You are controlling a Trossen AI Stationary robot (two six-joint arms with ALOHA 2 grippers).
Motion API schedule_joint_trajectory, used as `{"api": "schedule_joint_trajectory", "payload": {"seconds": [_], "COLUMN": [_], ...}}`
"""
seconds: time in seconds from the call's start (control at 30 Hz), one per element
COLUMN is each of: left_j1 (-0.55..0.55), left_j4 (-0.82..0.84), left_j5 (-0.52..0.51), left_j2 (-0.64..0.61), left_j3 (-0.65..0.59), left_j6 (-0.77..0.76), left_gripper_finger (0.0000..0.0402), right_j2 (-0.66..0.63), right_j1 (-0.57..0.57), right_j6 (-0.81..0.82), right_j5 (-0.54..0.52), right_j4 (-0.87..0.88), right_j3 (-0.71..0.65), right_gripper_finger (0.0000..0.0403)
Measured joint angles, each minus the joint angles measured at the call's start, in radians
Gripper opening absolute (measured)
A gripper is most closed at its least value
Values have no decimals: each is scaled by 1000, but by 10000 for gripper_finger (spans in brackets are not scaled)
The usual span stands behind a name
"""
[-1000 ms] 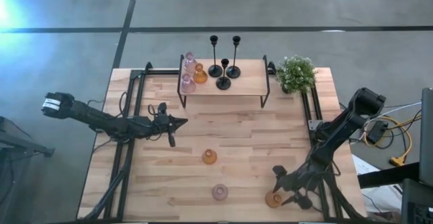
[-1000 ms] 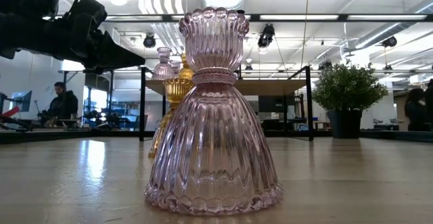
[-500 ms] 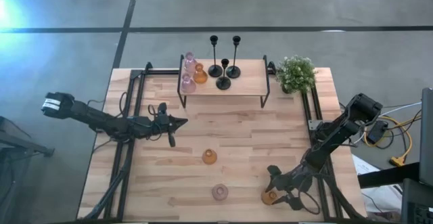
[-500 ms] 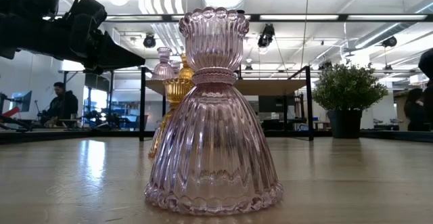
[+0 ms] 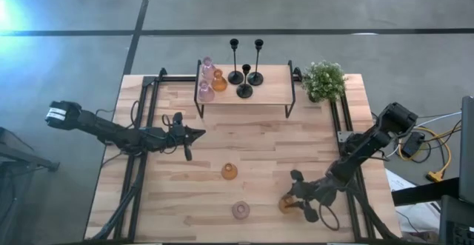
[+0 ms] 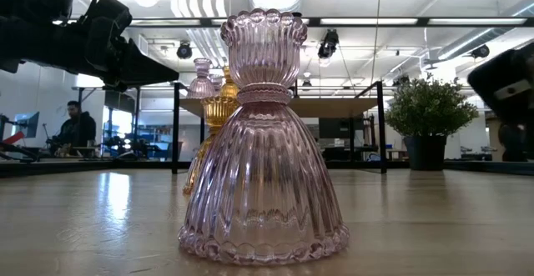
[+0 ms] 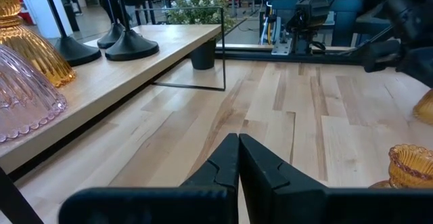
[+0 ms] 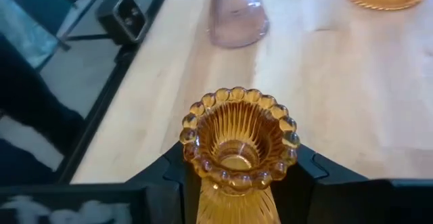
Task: Pick & Place candle stick holders
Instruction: Put the bottom orange glass candle holder on the shelf
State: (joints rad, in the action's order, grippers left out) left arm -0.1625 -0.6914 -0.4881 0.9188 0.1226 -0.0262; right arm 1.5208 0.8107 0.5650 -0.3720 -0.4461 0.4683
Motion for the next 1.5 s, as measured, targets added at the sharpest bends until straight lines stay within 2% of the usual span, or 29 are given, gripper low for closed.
{"api": "schedule_joint_trajectory", "payload": {"seconds": [0.27,0.43,0.67,0.77,1.0,1.1,1.27,1.5], "left_j1": [0,0,0,0,0,0,0,0], "left_j4": [0,2,13,12,14,21,21,21], "left_j5": [0,0,0,0,0,0,0,0], "left_j2": [0,0,0,0,0,0,0,0], "left_j3": [0,0,0,0,0,0,0,0], "left_j6": [0,0,0,0,0,0,0,0], "left_gripper_finger": [14,14,14,14,14,14,14,14], "right_j2": [0,-6,-87,-152,-330,-394,-470,-487], "right_j1": [-38,-83,-193,-254,-419,-499,-651,-865], "right_j6": [5,69,57,8,-136,-197,-286,-389], "right_j5": [-4,-47,-48,-51,-51,-49,-41,-36], "right_j4": [1,2,14,111,532,659,693,698], "right_j3": [0,4,80,127,274,324,369,397], "right_gripper_finger": [124,124,124,124,124,124,124,124]}}
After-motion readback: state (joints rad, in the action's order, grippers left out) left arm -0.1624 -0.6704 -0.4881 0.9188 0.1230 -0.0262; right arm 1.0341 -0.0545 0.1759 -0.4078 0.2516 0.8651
